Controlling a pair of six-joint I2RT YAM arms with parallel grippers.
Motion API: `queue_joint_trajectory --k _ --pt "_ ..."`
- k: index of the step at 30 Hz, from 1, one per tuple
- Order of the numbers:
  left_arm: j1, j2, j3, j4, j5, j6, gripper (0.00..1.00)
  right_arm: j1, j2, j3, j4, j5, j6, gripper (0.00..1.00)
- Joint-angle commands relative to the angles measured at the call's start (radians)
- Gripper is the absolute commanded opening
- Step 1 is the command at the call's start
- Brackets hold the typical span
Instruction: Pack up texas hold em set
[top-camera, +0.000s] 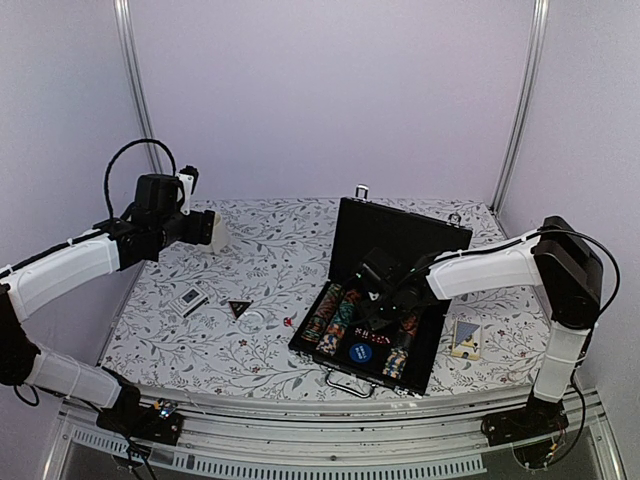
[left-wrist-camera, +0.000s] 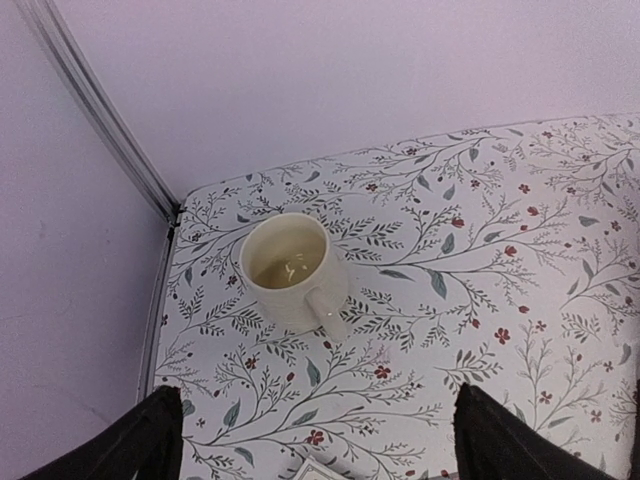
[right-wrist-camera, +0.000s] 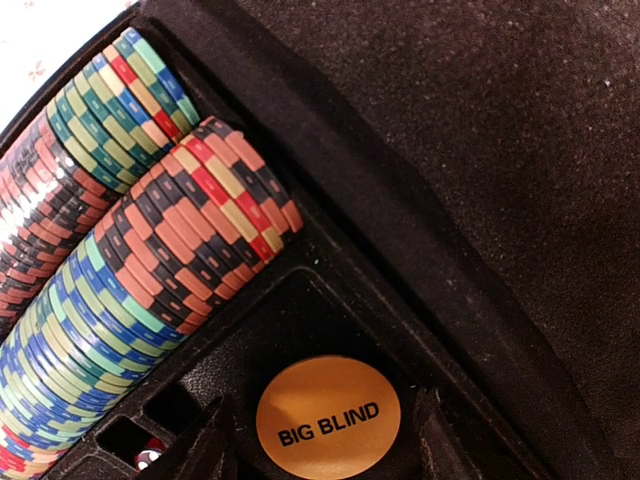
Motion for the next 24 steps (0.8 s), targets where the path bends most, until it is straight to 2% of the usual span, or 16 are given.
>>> queue_joint_trajectory --k 1,7,12,24 --pt "-0.021 -0.013 0.001 0.011 -0.027 0.008 0.94 -0.009 -0.016 0.002 0.008 -0.01 0.003 0.63" --pt "-0.031 -0.044 -0.019 0.033 -0.047 0.021 0.94 -0.008 -0.072 0.053 -0.056 -0.033 0.02 0.65" --pt "-0.034 -0.043 -0.017 0.032 -0.056 0.024 0.94 0.064 -0.049 0.221 -0.144 -0.034 0.054 0.65" --pt "-0.045 -0.054 -0.019 0.033 -0.071 0.029 0.94 0.204 0.274 0.629 -0.223 -0.074 0.136 0.66"
